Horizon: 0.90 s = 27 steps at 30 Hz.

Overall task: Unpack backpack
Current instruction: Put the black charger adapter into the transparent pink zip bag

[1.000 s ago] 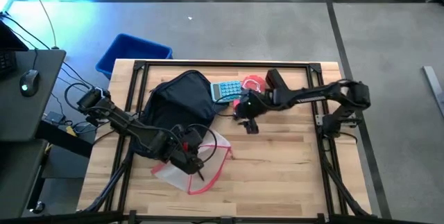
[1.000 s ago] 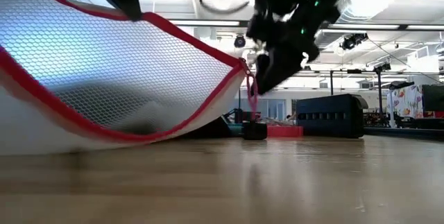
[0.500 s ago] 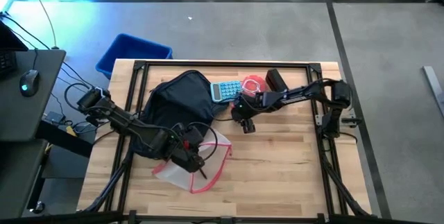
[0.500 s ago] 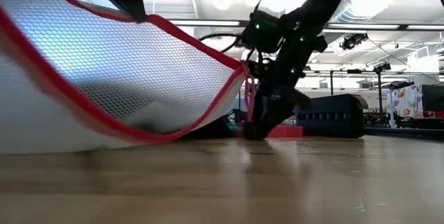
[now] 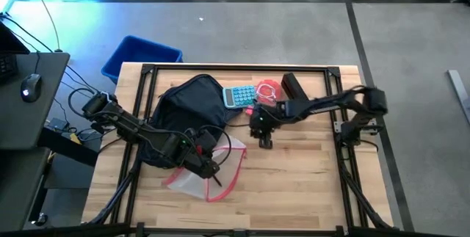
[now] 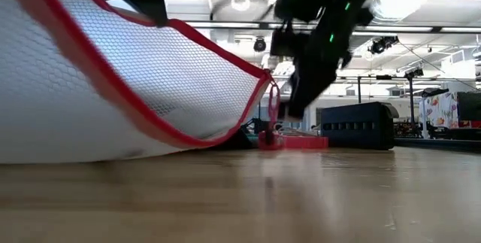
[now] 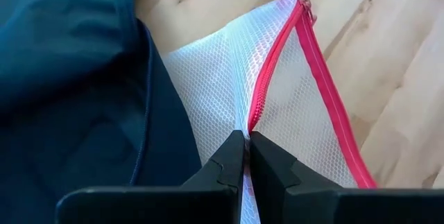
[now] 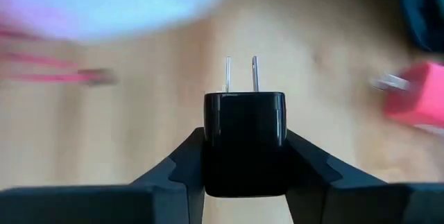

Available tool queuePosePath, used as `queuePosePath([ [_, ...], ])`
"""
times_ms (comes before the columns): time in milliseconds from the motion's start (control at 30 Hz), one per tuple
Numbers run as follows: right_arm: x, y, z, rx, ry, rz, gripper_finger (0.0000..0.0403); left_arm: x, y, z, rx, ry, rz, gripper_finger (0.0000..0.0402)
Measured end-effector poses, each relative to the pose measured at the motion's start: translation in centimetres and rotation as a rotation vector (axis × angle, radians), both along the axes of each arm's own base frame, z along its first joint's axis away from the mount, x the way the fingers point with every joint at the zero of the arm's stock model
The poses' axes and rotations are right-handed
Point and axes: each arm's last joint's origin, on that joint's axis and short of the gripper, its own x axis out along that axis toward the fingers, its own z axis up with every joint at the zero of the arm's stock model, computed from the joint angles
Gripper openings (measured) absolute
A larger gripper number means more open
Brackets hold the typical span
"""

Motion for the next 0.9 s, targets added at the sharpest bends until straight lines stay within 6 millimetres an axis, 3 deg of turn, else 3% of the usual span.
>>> queuePosePath([
  [200,-1.6,6.7,4.8,0.219,-0.159,0.114,0.0119,1.3,-0.4,-0.2,-0.036,-0.103,0.038,0.0],
  [300,-1.5,9.6,4.8,0.272,-0.182,0.11,0.0119,2.4,-0.6,-0.4,-0.058,-0.165,0.035,0.0],
  [400,-0.5,11.1,3.2,0.27,-0.187,0.023,0.0119,3.1,-0.4,-0.6,-0.068,-0.194,0.042,0.0],
  [500,1.0,11.0,1.2,0.266,-0.204,-0.128,0.0119,3.4,0.1,-0.6,-0.065,-0.182,0.029,0.0],
  [667,4.3,9.2,-2.0,0.36,-0.287,-0.325,0.0119,3.5,0.7,-0.7,-0.059,-0.172,0.034,0.0],
  [767,6.0,8.1,-2.8,0.413,-0.334,-0.39,0.012,3.6,0.9,-0.7,-0.058,-0.165,0.04,0.0],
  [900,7.2,6.9,-3.3,0.444,-0.325,-0.387,0.02,3.3,1.1,-0.9,-0.043,-0.129,0.044,0.0],
])
